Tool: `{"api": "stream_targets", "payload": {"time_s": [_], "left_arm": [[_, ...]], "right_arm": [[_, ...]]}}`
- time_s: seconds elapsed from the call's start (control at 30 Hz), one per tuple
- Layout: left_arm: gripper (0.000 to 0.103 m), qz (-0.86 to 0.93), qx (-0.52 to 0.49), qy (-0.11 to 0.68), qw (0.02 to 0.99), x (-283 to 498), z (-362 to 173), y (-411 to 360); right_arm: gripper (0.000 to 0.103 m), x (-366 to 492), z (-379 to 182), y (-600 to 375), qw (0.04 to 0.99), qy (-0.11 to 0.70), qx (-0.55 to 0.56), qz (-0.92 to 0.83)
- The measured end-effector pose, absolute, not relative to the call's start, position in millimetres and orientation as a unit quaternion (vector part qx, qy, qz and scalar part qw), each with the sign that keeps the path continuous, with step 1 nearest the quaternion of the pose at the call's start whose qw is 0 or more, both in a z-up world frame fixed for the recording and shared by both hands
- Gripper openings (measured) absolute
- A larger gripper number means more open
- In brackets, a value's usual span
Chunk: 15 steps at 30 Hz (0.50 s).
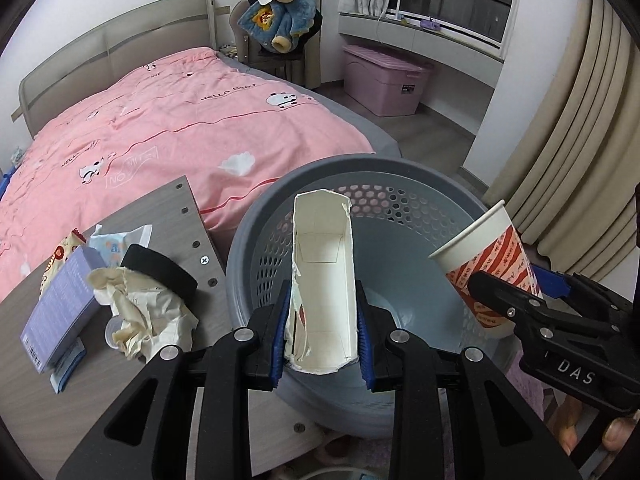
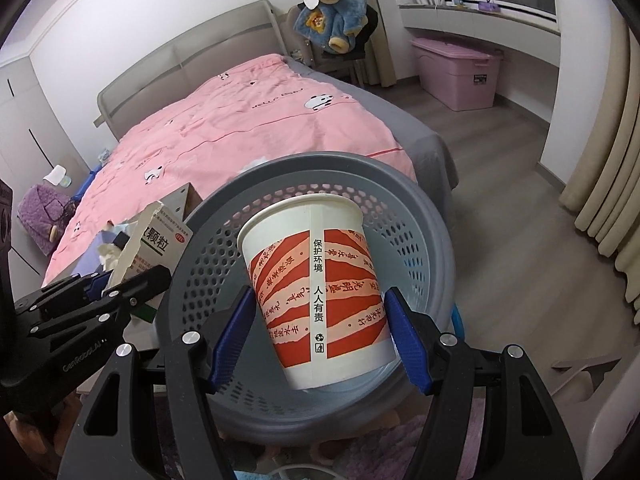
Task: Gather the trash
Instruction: 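Carry both items over the grey basket and open both tools to drop them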
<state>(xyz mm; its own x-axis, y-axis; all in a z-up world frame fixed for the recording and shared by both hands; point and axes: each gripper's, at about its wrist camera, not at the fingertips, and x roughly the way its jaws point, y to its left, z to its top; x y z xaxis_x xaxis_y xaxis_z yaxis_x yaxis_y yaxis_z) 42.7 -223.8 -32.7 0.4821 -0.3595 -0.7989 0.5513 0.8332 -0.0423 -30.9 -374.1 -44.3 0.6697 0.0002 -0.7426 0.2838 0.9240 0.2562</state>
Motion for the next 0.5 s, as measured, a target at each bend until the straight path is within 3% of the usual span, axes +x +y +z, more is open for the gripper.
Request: {"api": "stream_targets", "payload": {"time_s": [0.2, 0.5], "left_arm": [[0.050, -0.254, 0.108, 0.430, 0.860, 46.6, -29.6, -221.6], [0.063, -0.240, 0.106, 0.429, 0.864, 43.4, -29.6, -214.8]], "right_arm": [[0.072, -31.3, -44.7, -375.2, 0.897, 0.395, 0.179, -0.081], [0.076, -30.7, -48.1, -374.9, 0.893, 0.401, 0.183, -0.086]]}}
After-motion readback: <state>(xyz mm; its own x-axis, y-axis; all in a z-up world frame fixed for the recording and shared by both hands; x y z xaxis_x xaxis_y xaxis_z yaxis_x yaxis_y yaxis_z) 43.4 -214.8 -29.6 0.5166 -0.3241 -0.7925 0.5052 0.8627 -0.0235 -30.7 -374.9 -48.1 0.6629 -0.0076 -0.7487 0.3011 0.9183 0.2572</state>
